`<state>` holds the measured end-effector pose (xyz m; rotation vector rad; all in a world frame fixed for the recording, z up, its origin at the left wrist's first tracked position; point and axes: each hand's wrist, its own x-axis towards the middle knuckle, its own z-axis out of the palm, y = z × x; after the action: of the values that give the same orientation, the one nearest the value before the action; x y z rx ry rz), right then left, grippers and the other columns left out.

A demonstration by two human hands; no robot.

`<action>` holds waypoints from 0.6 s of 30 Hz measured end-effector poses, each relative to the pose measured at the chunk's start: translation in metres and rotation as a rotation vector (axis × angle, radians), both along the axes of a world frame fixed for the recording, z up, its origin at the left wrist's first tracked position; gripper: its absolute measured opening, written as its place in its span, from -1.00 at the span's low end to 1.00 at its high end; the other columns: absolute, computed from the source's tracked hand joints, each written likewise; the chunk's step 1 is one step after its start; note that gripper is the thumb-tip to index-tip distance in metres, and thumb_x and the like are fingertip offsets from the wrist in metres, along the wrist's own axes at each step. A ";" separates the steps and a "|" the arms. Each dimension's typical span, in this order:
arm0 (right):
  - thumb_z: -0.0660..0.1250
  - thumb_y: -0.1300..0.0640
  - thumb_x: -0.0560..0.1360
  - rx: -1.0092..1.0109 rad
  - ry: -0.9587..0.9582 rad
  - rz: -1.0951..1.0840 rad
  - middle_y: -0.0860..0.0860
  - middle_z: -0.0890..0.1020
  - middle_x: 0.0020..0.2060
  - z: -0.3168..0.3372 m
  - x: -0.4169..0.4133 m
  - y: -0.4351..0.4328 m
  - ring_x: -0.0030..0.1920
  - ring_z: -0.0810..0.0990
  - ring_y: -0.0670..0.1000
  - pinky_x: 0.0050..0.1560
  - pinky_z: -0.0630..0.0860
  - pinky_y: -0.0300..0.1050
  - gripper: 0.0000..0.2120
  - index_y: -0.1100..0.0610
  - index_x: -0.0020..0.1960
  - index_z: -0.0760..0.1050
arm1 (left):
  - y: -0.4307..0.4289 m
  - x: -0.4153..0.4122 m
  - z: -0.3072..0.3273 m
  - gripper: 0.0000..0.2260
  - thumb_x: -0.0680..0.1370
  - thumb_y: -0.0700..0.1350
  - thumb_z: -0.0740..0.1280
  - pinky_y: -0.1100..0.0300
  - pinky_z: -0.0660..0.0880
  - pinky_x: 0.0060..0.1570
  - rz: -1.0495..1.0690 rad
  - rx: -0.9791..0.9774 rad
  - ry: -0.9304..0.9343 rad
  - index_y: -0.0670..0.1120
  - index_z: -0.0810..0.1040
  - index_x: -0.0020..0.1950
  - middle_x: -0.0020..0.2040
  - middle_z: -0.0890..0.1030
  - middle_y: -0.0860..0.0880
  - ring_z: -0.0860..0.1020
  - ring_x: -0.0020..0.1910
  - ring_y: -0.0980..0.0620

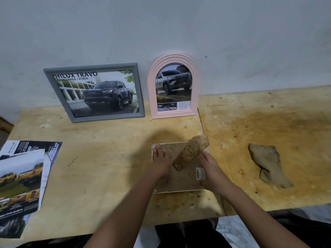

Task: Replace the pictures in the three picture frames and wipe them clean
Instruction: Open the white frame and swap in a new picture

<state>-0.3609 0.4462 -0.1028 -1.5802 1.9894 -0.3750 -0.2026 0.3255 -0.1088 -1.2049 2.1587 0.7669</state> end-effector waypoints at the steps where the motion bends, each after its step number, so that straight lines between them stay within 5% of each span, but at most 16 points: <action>1: 0.54 0.13 0.24 -0.007 -0.024 -0.032 -0.08 0.23 0.38 0.001 0.002 0.002 0.35 0.28 -0.04 0.26 0.42 -0.15 -0.06 0.00 0.47 0.10 | -0.001 0.000 0.002 -0.10 0.46 -0.09 0.42 -0.10 0.11 0.44 0.027 0.017 0.045 -0.17 -0.20 0.52 0.50 -0.33 -0.24 -0.36 0.46 -0.26; 4: 0.47 0.11 0.32 -0.025 0.004 -0.029 -0.11 0.23 0.38 0.007 0.004 0.007 0.35 0.31 -0.07 0.22 0.44 -0.22 -0.13 0.00 0.49 0.08 | 0.005 -0.009 0.002 -0.10 0.37 0.06 0.46 -0.11 0.08 0.44 0.059 0.022 0.224 0.03 -0.07 0.52 0.53 -0.10 -0.16 -0.18 0.50 -0.23; 8: 0.36 0.15 0.43 0.057 0.133 0.182 -0.03 0.03 0.50 0.008 0.007 -0.003 0.51 0.00 0.01 0.39 0.22 -0.19 -0.17 0.04 0.53 -0.06 | 0.014 -0.007 -0.006 -0.16 0.32 0.09 0.48 -0.10 0.08 0.46 0.142 -0.089 0.393 0.02 0.12 0.48 0.48 0.16 -0.08 0.02 0.49 -0.16; 13: 0.27 0.23 0.49 0.255 0.313 0.263 0.10 -0.20 0.52 0.005 -0.012 -0.018 0.51 -0.28 0.12 0.38 0.26 -0.06 -0.18 -0.06 0.53 -0.19 | 0.011 -0.009 -0.016 -0.25 0.34 -0.03 0.48 -0.09 0.14 0.43 0.151 -0.135 0.438 -0.01 0.21 0.46 0.45 0.26 -0.05 0.12 0.47 -0.15; 18: 0.33 0.28 0.40 0.276 0.259 0.173 0.17 -0.26 0.50 -0.002 -0.011 -0.031 0.50 -0.27 0.20 0.25 0.45 0.09 -0.20 -0.01 0.51 0.01 | 0.007 -0.007 -0.018 -0.28 0.38 -0.08 0.46 -0.02 0.09 0.46 0.106 -0.133 0.458 -0.01 0.20 0.47 0.46 0.26 -0.03 0.14 0.47 -0.12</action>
<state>-0.3722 0.4151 -0.1044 -1.6690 1.9681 0.1745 -0.2094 0.3323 -0.1266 -1.3190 2.5627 1.0413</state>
